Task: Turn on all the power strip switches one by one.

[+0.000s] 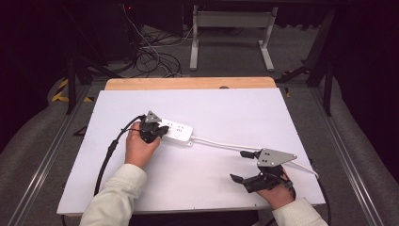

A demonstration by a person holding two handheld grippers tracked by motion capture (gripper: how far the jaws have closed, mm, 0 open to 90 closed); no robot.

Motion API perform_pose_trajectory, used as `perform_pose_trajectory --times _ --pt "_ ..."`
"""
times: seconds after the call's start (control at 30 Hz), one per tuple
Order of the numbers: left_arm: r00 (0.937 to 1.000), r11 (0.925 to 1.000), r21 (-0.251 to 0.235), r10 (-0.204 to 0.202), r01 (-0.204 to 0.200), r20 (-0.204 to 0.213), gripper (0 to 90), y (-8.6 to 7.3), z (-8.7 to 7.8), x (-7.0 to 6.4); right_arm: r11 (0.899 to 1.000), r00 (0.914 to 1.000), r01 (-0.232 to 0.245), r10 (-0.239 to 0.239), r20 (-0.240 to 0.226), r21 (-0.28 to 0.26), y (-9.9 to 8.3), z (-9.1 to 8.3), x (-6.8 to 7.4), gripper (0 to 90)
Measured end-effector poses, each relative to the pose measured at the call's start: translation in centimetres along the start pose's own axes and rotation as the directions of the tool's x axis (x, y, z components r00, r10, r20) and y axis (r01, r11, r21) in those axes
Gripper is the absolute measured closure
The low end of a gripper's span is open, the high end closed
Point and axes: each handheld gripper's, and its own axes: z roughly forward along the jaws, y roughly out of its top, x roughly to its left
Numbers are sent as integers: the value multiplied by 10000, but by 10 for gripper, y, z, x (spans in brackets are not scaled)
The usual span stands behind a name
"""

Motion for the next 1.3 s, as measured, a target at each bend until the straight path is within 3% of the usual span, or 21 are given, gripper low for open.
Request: perform_pose_trajectory --times 0.17,0.27,0.37,0.53,0.77,1.0,1.3 --pt "9993 9997 138 189 -185 -318 900 4 -3 -4 10000 10000 -32 32 16 -53 0 -1 0 143" --pt "10000 9997 -252 24 -25 -30 900 3 -7 -5 10000 10000 -33 33 3 -18 0 -1 -1 142" --pt "9996 9978 -651 154 -139 217 900 6 -11 -7 10000 10000 -41 41 15 -3 0 0 -1 142" --pt "9992 9964 -829 190 -160 350 900 8 -15 -10 10000 10000 -27 27 21 -27 0 0 0 142" --pt "9968 9955 -940 -20 95 796 900 9 -13 -13 10000 10000 -40 40 15 -37 0 -1 -1 143" --pt "9942 9964 -847 171 -81 1066 900 7 -3 -22 10000 10000 -60 60 12 -38 0 -1 -1 142" --pt "9945 9976 -682 180 -110 1031 900 6 4 -24 10000 10000 -43 43 -2 -12 0 0 -1 142"
